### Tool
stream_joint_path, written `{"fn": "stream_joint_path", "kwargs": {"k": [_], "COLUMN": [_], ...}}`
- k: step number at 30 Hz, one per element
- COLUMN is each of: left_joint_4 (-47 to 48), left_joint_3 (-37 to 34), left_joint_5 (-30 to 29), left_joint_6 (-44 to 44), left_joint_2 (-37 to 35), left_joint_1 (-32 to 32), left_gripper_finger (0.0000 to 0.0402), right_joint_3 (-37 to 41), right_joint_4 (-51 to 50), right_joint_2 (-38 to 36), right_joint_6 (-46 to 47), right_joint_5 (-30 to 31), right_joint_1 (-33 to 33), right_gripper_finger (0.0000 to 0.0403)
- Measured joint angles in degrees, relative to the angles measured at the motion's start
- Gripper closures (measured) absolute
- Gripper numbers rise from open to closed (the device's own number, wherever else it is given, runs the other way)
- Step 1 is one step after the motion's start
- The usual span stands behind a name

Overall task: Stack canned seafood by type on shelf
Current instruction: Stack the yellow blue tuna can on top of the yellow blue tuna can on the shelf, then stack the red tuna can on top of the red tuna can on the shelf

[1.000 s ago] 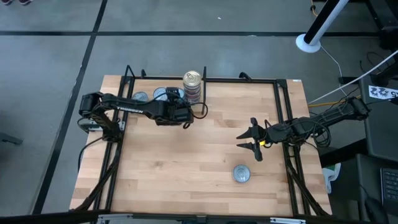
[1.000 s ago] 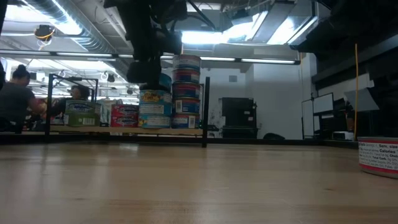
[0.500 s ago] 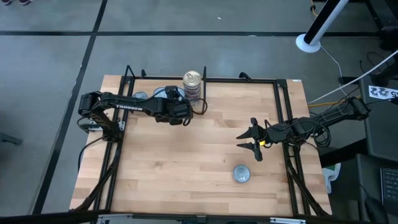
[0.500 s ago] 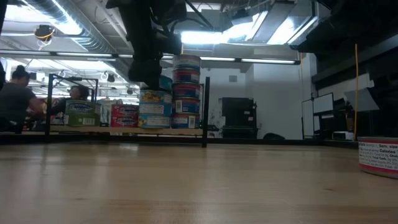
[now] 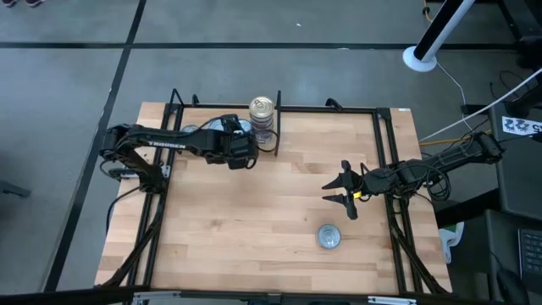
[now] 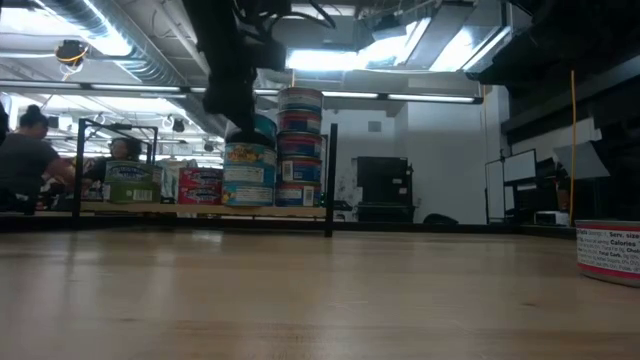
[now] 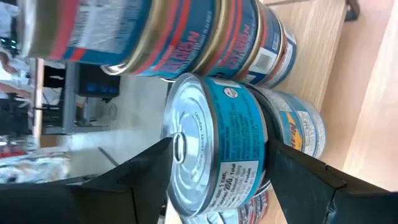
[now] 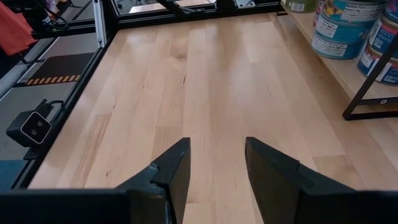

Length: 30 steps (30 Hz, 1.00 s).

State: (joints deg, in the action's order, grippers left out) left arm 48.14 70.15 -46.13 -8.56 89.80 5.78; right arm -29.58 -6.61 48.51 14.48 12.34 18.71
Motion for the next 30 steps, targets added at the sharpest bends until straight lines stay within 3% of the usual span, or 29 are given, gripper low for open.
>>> {"fn": "stream_joint_path", "kwargs": {"k": [20, 30], "left_joint_4": [0.90, 0.73], "left_joint_3": [0.00, 0.00], "left_joint_5": [3.83, 3.92], "left_joint_6": [2.10, 7.09], "left_joint_2": [-2.24, -2.38], "left_joint_1": [-0.66, -8.90], "left_gripper_finger": [0.0151, 0.0151], "right_joint_3": [0.00, 0.00], "right_joint_4": [-0.52, -0.61], "right_joint_2": [0.00, 0.00], "right_joint_6": [0.00, 0.00], "right_joint_5": [0.02, 0.00], "right_joint_1": [-0.01, 0.01], "right_gripper_finger": [0.0249, 0.0249]}}
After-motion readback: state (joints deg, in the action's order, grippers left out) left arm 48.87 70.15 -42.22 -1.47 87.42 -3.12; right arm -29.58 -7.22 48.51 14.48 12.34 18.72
